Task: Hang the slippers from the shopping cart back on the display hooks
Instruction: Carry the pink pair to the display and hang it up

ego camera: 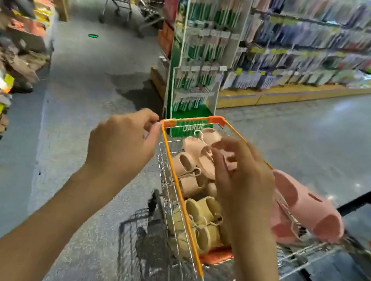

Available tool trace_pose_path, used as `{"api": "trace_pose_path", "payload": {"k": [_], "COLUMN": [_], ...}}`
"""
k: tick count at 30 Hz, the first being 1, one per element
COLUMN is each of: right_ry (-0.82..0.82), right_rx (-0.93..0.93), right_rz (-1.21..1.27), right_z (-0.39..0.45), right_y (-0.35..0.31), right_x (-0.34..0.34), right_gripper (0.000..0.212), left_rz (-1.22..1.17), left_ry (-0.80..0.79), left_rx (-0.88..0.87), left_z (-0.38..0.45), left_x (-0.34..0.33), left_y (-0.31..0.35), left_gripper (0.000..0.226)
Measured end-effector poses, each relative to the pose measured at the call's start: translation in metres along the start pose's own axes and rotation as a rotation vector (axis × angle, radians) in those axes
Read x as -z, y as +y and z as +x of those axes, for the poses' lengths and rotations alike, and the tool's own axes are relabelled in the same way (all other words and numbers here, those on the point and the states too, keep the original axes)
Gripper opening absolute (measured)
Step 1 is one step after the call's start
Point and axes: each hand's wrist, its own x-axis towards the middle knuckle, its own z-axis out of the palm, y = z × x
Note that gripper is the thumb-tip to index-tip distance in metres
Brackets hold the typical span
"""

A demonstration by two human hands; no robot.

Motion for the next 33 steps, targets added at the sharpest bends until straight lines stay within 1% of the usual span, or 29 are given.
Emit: {"api": "trace_pose_path", "payload": {"k": [3,6,8,10,12,14,17,19,21,23,25,27,30,33], "right_ry": [0.070,0.163,0.248,0.347,0.441,0.490,0.521,0.520,0.485,0.414,0.341,0.303,0.282,0.222], "right_rx": [-0.125,-0.229,-0.281,-0.327,-0.398,-0.531,-0.754,-0.902,-1.002,-1.078,-1.150,-1.202,-1.225,-1.262], "right_rz": [-0.149,-0.283,-0.358,-0.438,-0.512,-0.566,-0.555,-0.523,-0.495,-0.483,-0.494,-0.486,-0.475,-0.478], "right_z": [0.002,0.003,0.003,-0.002,-0.012,-0.023,-0.038,-0.042,-0.047,-0.051,-0.055,-0.058,-0.062,-0.065], "right_y": [0.019,0.038,0.054,0.071,0.092,0.120,0.165,0.192,0.217,0.238,0.253,0.263,0.280,0.300], "right_x": [-0.009,-0.020,-0.024,-0.027,-0.028,-0.029,-0.028,-0.028,-0.029,-0.029,-0.027,-0.024,-0.017,-0.010], "right_gripper": [0.015,0.016,0.018,0.020,0.024,0.031,0.040,0.044,0.049,0.055,0.057,0.055,0.050,0.044], "left_rz": [-0.084,-0.170,-0.209,-0.246,-0.294,-0.345,-0.326,-0.256,-0.180,-0.203,-0.251,-0.227,-0.217,-0.222], "left_ry": [-0.107,-0.225,-0.320,-0.377,-0.420,-0.482,-0.567,-0.640,-0.711,-0.797,-0.840,-0.899,-0.980,-1.043], "left_rx": [-0.109,-0.266,-0.387,-0.472,-0.538,-0.590,-0.679,-0.721,-0.723,-0.670,-0.656,-0.651,-0.659,-0.698], "left_z": [0.026,0.051,0.067,0.078,0.084,0.085,0.082,0.080,0.078,0.077,0.073,0.070,0.061,0.048], "left_x": [-0.043,-0.085,-0.112,-0.138,-0.162,-0.187,-0.228,-0.255,-0.279,-0.300,-0.320,-0.336,-0.364,-0.392], "left_y": [0.002,0.006,0.012,0.020,0.030,0.042,0.057,0.068,0.076,0.081,0.085,0.092,0.109,0.131], "left_gripper": [0.019,0.021,0.028,0.035,0.032,0.033,0.049,0.047,0.050,0.051,0.050,0.047,0.044,0.053]}}
